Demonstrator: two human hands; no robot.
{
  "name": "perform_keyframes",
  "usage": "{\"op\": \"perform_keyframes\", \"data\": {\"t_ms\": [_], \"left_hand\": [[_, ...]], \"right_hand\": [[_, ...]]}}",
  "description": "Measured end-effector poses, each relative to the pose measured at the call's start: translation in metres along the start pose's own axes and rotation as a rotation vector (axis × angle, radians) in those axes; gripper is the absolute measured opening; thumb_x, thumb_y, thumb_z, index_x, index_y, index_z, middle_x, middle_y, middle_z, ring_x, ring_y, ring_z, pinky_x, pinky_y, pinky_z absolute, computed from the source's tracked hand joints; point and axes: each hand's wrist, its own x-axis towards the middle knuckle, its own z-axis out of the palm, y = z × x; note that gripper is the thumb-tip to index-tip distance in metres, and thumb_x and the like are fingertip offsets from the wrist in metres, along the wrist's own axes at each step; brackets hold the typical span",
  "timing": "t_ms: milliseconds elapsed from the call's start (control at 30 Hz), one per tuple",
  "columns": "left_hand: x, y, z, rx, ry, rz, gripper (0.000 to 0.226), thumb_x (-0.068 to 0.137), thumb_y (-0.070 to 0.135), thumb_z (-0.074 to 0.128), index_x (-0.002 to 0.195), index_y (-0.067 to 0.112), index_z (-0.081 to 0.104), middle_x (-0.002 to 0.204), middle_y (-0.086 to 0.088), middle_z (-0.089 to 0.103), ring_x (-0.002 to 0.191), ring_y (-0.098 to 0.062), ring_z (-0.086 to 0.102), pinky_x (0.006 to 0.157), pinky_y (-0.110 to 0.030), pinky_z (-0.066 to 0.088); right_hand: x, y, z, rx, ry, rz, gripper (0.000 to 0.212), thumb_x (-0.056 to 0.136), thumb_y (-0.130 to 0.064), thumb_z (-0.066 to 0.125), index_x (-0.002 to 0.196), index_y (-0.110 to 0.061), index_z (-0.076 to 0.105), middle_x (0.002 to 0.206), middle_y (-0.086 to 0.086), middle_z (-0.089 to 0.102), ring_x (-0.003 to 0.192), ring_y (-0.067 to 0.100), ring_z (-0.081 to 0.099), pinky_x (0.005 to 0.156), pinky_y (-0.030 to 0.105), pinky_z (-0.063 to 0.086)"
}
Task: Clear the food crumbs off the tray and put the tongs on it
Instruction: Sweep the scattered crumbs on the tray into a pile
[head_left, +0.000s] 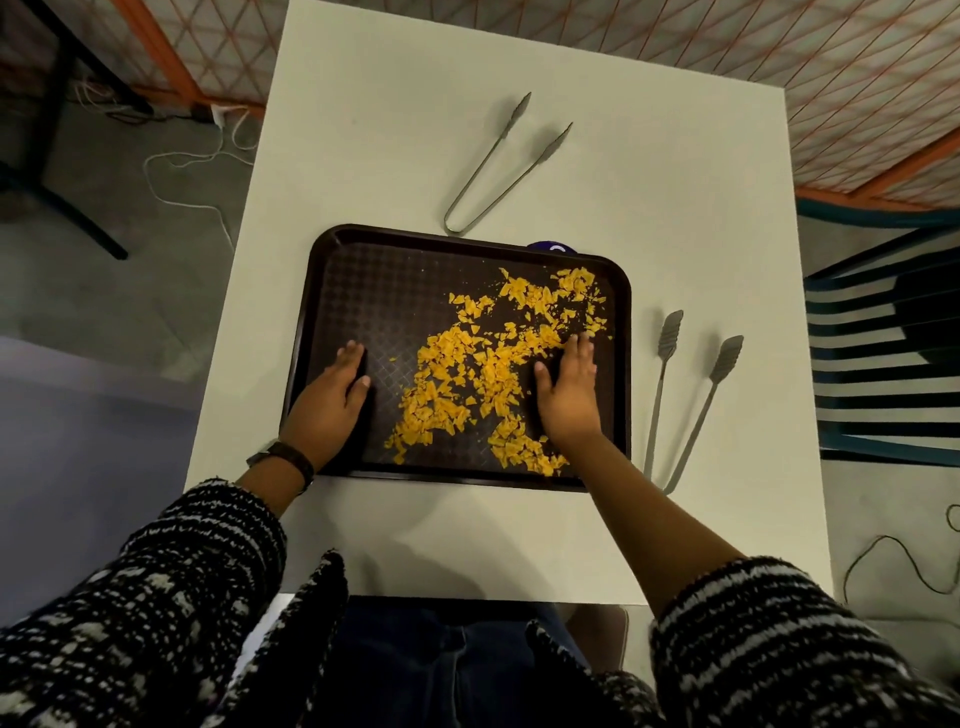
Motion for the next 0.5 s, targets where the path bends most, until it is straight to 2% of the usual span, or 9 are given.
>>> {"op": "perform_keyframes", "data": {"t_ms": [100,233,300,400,500], "left_hand": [[0.000,0.001,-0.001,-0.009,0.006,0.011,0.050,0.098,0.018,0.038,0.144,0.009,0.024,0.153,-0.009,0.024,0.142,-0.018,0.020,0.117,-0.032,0.019],[0.000,0.001,0.000,-0.018,0.010,0.001,0.050,0.098,0.018,0.038,0.145,0.009,0.024,0.154,-0.008,0.023,0.142,-0.018,0.020,0.117,-0.033,0.019],[0.000,0.000,0.000,-0.014,0.003,0.008,0.049,0.098,0.018,0.038,0.145,0.010,0.025,0.154,-0.007,0.022,0.143,-0.017,0.019,0.117,-0.032,0.018],[0.000,-0.003,0.000,-0.010,-0.003,0.023,0.049,0.098,0.017,0.038,0.144,0.009,0.025,0.154,-0.007,0.022,0.143,-0.016,0.018,0.117,-0.032,0.018],[0.001,-0.004,0.000,-0.009,0.003,0.013,0.049,0.098,0.018,0.038,0.144,0.010,0.026,0.154,-0.006,0.023,0.143,-0.015,0.019,0.115,-0.029,0.017]], "right_hand": [[-0.017,-0.016,0.019,-0.043,-0.106,-0.156,0.066,0.099,-0.038,0.032,0.149,-0.015,-0.005,0.158,0.003,-0.011,0.142,0.014,-0.017,0.115,0.031,-0.009],[-0.033,-0.027,0.034,-0.056,-0.205,-0.288,0.067,0.098,-0.035,0.037,0.149,-0.014,-0.001,0.158,0.002,-0.010,0.141,0.012,-0.016,0.118,0.033,-0.005],[-0.030,-0.027,0.028,-0.009,-0.166,-0.241,0.067,0.098,-0.036,0.037,0.149,-0.017,-0.001,0.158,-0.001,-0.010,0.138,0.011,-0.017,0.116,0.033,-0.004],[-0.009,-0.018,0.004,0.061,-0.050,-0.059,0.068,0.096,-0.040,0.037,0.149,-0.021,-0.002,0.158,-0.004,-0.011,0.141,0.017,-0.012,0.115,0.038,0.001],[0.020,-0.001,-0.019,0.024,0.033,0.041,0.068,0.097,-0.040,0.036,0.149,-0.014,0.000,0.159,0.003,-0.008,0.145,0.022,-0.007,0.118,0.039,0.002]]}}
